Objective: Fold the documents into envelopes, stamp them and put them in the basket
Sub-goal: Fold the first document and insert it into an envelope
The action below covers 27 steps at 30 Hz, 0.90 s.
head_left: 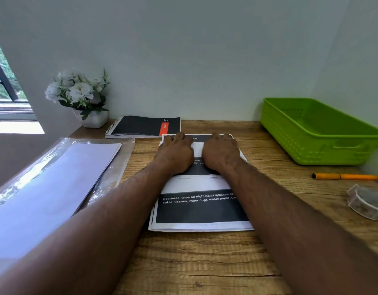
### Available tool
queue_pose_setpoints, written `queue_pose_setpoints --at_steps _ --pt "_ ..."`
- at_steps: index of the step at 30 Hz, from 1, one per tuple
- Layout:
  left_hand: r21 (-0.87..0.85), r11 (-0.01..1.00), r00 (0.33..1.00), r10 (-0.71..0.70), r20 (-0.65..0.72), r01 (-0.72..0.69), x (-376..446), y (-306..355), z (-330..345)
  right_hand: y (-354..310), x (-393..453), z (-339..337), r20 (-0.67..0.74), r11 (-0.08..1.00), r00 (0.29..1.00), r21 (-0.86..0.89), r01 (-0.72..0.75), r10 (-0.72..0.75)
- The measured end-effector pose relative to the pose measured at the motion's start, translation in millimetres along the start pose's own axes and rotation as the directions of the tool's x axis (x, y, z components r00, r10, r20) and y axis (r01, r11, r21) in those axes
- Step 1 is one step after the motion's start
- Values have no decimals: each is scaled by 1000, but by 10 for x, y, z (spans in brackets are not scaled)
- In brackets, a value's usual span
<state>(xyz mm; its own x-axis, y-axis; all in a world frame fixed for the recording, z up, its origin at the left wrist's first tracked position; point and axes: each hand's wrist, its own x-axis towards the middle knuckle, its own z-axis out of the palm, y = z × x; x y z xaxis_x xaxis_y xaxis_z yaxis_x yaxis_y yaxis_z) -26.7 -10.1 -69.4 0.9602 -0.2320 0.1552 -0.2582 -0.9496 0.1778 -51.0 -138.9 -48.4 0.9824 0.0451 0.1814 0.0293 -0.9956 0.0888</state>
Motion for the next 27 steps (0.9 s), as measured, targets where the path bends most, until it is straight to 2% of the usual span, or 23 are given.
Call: queue_pose_setpoints --at_steps 3,7,10,12,14,17,22,27 --pt "-37 999 999 5 -33 -7 2 -1 5 277 -10 -3 6 994 994 -22 -108 108" --pt "-14 1000 1000 26 -18 -26 -19 3 -19 456 -34 -5 10 985 986 -29 -168 168" --pt "28 999 999 40 24 -40 -49 32 -63 362 -27 -90 -116 988 984 -66 -142 134" --pt "38 999 999 33 41 -34 -57 54 -100 236 -5 -126 -202 999 979 -33 -29 22" --pt "43 999 998 20 52 -23 -56 70 -117 103 7 -67 -135 986 986 119 115 -98" --pt "27 1000 999 3 52 -5 -53 76 -132 22 12 96 -2 940 987 304 152 -159" --pt "63 998 995 3 98 -9 -39 93 -151 22 -32 94 43 942 984 298 153 -173" --pt "92 996 996 -10 85 2 -6 -12 -178 35 5 128 60 943 989 315 107 -132"
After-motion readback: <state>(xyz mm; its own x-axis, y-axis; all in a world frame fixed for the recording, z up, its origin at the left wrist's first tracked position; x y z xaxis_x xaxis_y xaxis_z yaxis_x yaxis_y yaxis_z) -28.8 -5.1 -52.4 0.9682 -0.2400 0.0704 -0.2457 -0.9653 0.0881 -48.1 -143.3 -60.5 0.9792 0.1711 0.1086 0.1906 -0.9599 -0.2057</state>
